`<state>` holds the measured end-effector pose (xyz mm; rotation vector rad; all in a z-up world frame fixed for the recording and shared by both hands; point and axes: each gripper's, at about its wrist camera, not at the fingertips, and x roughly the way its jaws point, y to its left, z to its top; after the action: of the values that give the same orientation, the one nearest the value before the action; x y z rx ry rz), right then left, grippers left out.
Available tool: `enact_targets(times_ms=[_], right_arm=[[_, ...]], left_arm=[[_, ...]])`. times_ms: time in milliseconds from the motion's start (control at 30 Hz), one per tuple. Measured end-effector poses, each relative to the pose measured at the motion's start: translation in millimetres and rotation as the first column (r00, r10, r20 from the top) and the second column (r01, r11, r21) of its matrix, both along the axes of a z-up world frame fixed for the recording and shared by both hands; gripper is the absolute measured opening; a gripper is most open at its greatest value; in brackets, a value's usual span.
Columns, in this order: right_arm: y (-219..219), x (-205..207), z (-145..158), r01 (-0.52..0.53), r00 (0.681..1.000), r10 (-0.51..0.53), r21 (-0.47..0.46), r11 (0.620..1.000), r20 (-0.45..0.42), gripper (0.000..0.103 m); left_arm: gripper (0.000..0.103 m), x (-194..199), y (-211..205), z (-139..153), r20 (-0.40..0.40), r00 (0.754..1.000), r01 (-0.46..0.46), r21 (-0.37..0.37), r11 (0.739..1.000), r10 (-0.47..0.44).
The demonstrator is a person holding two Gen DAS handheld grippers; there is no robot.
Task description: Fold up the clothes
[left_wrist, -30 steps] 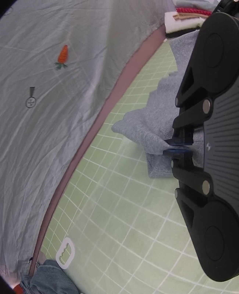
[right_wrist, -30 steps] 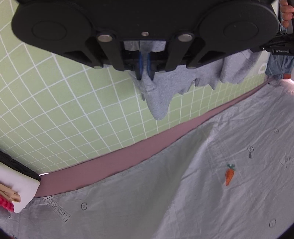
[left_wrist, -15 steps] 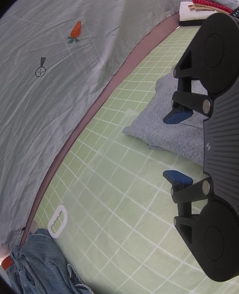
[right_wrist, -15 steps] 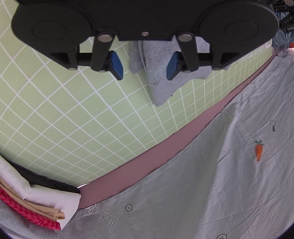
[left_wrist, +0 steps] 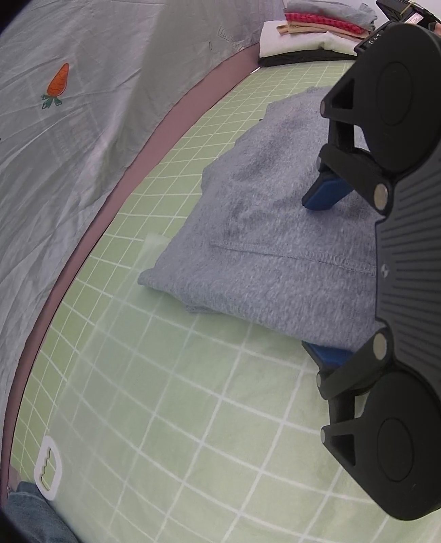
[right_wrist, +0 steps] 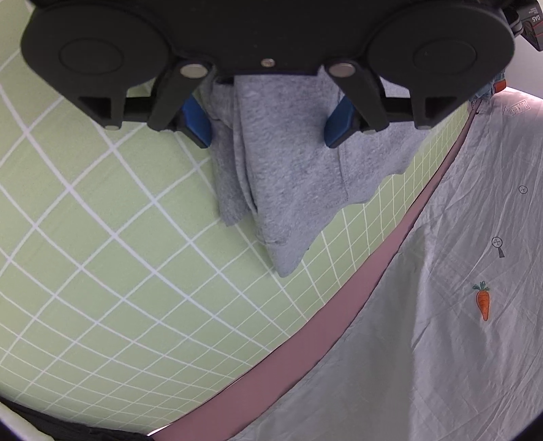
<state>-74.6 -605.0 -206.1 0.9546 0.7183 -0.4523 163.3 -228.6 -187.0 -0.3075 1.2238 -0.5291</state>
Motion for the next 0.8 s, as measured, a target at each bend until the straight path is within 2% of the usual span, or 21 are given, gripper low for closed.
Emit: enact_targets(times_ms=[233, 300, 400, 500, 567, 600, 633, 667, 700, 733, 800], right_arm=[[-7, 9, -5, -0.051, 0.998, 0.048, 0.067, 0.996, 0.051, 0.095], [-6, 15, -6, -0.084, 0.995, 0.078, 0.09, 0.992, 0.066, 0.096], [-3, 22, -8, -0.126, 0.989, 0.116, 0.121, 0.985, 0.089, 0.103], [7, 31, -6, -0.16, 0.985, 0.153, 0.097, 0.982, 0.073, 0.103], [15, 37, -6, -0.201, 0.978, 0.194, 0.098, 0.975, 0.073, 0.103], [20, 40, -6, -0.225, 0.973, 0.218, 0.103, 0.969, 0.076, 0.103], [25, 44, -7, -0.253, 0.966, 0.245, 0.115, 0.96, 0.083, 0.101], [32, 48, -9, -0.288, 0.956, 0.276, 0.143, 0.947, 0.099, 0.096], [40, 50, -11, -0.309, 0.949, 0.292, 0.166, 0.936, 0.118, 0.078], [48, 48, -13, -0.305, 0.949, 0.281, 0.18, 0.935, 0.143, 0.07], [63, 46, -14, -0.3, 0.946, 0.267, 0.188, 0.935, 0.182, 0.065]], left_arm=[[0.096, 5, -19, -6, -0.008, 0.997, 0.079, -0.019, 0.997, -0.079], [0.097, 5, -26, -7, -0.003, 0.994, 0.105, -0.02, 0.994, -0.105], [0.099, 0, -37, -7, 0.01, 0.99, 0.141, -0.002, 0.99, -0.141], [0.099, -7, -46, -7, 0.023, 0.987, 0.158, -0.002, 0.987, -0.158], [0.095, -14, -50, -6, 0.037, 0.989, 0.141, 0.007, 0.99, -0.141], [0.083, -17, -52, -5, 0.041, 0.988, 0.146, 0.015, 0.989, -0.146], [0.064, -20, -53, -4, 0.039, 0.989, 0.141, 0.017, 0.99, -0.142], [0.057, -24, -55, -3, 0.036, 0.99, 0.136, 0.019, 0.99, -0.137], [0.049, -27, -56, -1, 0.034, 0.991, 0.132, 0.021, 0.991, -0.132], [0.044, -30, -57, 0, 0.034, 0.991, 0.128, 0.024, 0.992, -0.129], [0.041, -43, -59, 11, 0.082, 0.987, 0.138, 0.048, 0.989, -0.141]])
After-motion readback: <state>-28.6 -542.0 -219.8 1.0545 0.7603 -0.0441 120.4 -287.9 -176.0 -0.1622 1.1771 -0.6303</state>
